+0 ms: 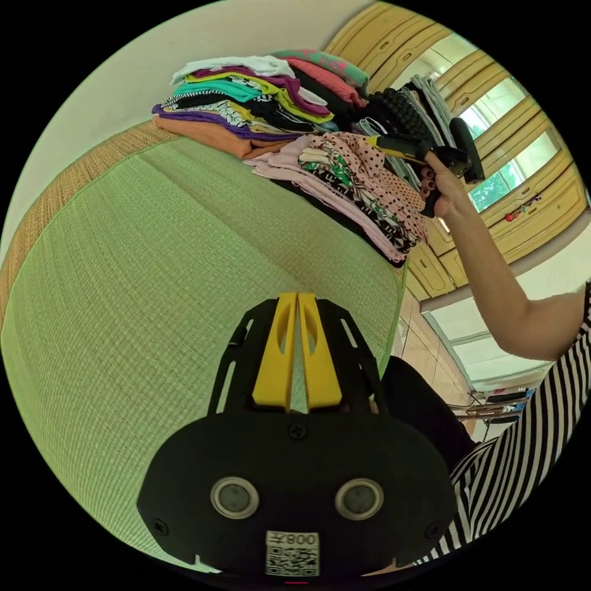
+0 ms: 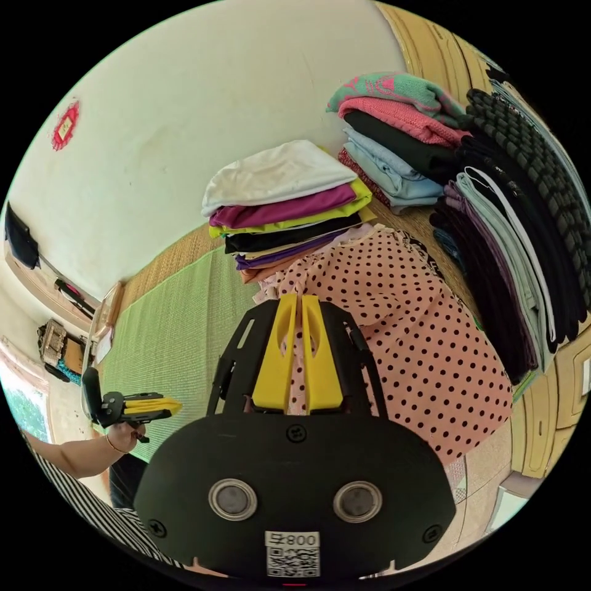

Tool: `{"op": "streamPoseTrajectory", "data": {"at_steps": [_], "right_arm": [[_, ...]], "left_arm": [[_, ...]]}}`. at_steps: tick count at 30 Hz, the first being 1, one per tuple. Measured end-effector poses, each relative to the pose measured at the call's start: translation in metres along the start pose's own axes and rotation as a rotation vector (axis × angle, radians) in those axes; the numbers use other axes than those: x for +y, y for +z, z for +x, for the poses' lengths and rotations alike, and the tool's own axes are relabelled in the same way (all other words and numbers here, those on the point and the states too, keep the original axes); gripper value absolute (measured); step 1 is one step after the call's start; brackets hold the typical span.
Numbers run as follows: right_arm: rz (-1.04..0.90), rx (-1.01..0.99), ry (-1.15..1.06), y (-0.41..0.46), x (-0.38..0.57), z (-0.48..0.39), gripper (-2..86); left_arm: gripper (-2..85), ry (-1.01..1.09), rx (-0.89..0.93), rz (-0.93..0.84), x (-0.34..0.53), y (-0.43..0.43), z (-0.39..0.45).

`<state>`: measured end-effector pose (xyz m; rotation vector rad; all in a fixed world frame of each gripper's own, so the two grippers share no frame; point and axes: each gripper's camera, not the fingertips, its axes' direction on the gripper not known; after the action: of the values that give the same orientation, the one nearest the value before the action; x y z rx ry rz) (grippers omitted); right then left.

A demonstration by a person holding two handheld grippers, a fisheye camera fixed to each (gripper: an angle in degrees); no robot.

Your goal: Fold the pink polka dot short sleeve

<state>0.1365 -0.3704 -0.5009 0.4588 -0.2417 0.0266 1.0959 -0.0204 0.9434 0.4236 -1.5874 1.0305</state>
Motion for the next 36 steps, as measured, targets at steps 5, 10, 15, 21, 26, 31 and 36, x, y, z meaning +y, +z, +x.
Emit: {"op": "streamPoseTrajectory", "data": {"at_steps": [5, 10, 15, 21, 26, 31, 36], "right_arm": [[0.115, -0.125, -0.018, -0.058, 0.029, 0.005, 0.8], [0.194, -0.257, -0.061, -0.115, 0.068, 0.01, 0.8], [0.223, -0.389, -0.103, -0.162, 0.103, 0.017, 0.7], [0.132, -0.508, -0.139, -0.18, 0.131, 0.011, 0.7], [0.075, -0.558, -0.134, -0.19, 0.149, 0.013, 0.7], [0.062, -0.589, -0.108, -0.203, 0.16, 0.022, 0.6], [0.051, -0.559, -0.106, -0.214, 0.164, 0.025, 0.6]], "left_arm": [[1.9, 0.051, 0.155, 0.078, -0.023, -0.004, -0.015], [4.6, 0.128, 0.274, 0.132, -0.073, 0.004, -0.033], [5.7, 0.112, 0.415, 0.162, -0.09, 0.019, -0.06], [7.2, -0.153, 0.759, 0.227, -0.05, 0.049, -0.148], [8.8, -0.285, 0.866, 0.239, -0.009, 0.065, -0.206], [11.6, -0.372, 0.899, 0.223, 0.006, 0.082, -0.259], [10.9, -0.377, 0.802, 0.177, 0.006, 0.088, -0.294]]}}
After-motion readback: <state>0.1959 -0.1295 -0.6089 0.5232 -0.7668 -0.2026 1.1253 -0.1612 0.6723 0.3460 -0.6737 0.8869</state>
